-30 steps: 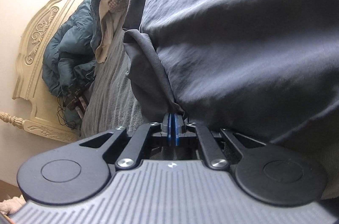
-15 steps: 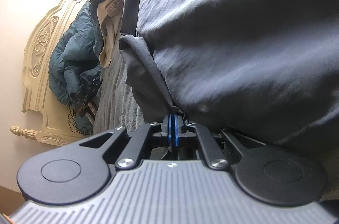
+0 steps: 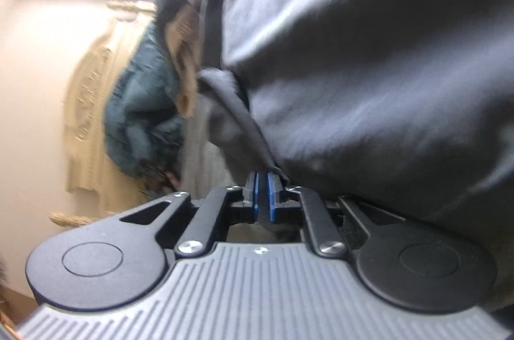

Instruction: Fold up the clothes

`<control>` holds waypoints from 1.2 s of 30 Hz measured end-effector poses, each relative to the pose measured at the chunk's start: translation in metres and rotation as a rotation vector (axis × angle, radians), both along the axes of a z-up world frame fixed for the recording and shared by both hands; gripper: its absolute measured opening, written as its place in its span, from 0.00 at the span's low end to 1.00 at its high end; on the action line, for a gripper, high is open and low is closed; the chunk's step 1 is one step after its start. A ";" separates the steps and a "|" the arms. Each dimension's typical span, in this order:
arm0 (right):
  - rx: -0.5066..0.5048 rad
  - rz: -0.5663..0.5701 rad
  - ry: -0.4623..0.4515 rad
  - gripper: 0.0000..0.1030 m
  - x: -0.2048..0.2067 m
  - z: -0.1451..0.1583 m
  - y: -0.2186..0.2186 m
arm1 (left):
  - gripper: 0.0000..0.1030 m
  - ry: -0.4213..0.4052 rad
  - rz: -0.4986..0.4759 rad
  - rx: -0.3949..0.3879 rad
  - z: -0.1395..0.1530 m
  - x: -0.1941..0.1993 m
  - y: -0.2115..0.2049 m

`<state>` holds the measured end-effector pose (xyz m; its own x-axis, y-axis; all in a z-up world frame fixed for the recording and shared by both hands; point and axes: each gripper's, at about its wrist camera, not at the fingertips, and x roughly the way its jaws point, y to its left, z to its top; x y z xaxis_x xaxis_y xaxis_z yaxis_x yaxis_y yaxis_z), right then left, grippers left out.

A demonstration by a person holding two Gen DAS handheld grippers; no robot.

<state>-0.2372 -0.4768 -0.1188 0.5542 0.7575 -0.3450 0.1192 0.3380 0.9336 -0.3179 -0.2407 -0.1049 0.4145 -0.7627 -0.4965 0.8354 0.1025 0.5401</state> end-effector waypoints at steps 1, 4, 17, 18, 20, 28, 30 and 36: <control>0.010 -0.014 -0.023 0.16 -0.005 0.003 -0.004 | 0.24 0.016 0.010 -0.005 0.001 0.002 -0.001; 0.023 -0.111 -0.109 0.29 -0.036 0.020 -0.031 | 0.17 0.063 0.029 -0.032 0.007 0.007 -0.001; -0.022 -0.488 -0.057 0.43 -0.137 0.009 -0.113 | 0.11 0.164 0.075 -0.109 0.027 0.004 0.018; -0.020 -0.496 -0.049 0.43 -0.136 0.006 -0.114 | 0.11 0.182 0.081 -0.120 0.029 0.005 0.019; -0.022 -0.497 -0.044 0.43 -0.130 0.003 -0.116 | 0.10 0.213 0.096 -0.140 0.035 0.007 0.024; -0.083 -0.509 -0.030 0.40 -0.100 0.002 -0.109 | 0.09 0.280 0.125 -0.201 0.050 0.012 0.036; -0.136 -0.509 -0.044 0.29 -0.097 0.010 -0.104 | 0.09 0.299 0.131 -0.218 0.054 0.014 0.038; -0.155 -0.506 -0.117 0.08 -0.096 0.041 -0.097 | 0.09 0.468 0.196 -0.295 0.065 0.038 0.049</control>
<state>-0.3336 -0.5733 -0.0779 0.8778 0.3316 -0.3457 0.2011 0.3998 0.8943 -0.2800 -0.1912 -0.0400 0.3495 -0.8277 -0.4391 0.9283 0.3692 0.0430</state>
